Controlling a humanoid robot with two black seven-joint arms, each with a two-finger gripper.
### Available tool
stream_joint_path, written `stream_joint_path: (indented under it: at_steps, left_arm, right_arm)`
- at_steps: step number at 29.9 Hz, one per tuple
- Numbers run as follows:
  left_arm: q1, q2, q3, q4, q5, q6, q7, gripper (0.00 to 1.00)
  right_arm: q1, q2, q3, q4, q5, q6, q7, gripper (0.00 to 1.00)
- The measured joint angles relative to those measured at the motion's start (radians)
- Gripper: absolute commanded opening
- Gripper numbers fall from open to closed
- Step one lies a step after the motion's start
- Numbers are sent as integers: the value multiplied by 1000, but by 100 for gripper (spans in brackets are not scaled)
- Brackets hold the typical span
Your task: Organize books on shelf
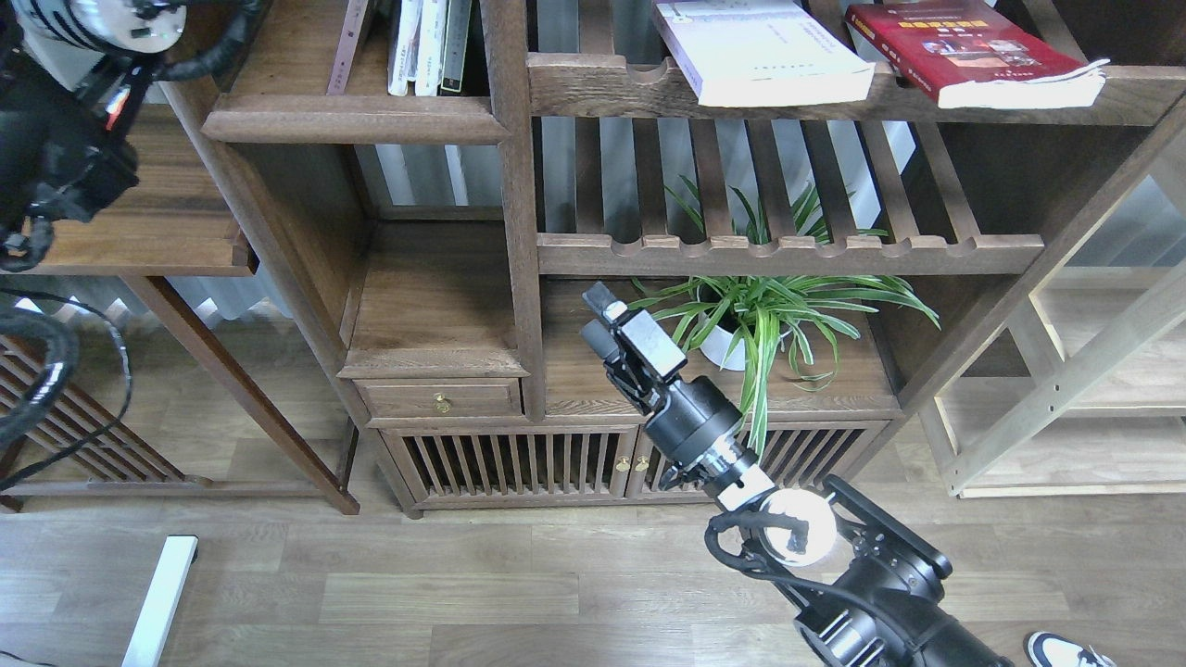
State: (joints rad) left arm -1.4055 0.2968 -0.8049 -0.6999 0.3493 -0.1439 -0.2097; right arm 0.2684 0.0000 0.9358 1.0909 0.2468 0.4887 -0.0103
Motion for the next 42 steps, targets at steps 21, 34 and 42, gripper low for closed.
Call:
stream_joint_path:
  at_steps: [21,34,42]
  left_arm:
    - [311,200,-178,-491,-88,-144,-27,59]
    - [563,191,-267,-768,-101,-151,-7,79]
    - [639,184,-281,-840,-102,-178,-8,91]
  right_arm:
    - [-73,0,65,104,3,0,12,97]
    - [-67,0,86,135,3,0,11,97]
    - [-35,0,107,147,3,0,12,96]
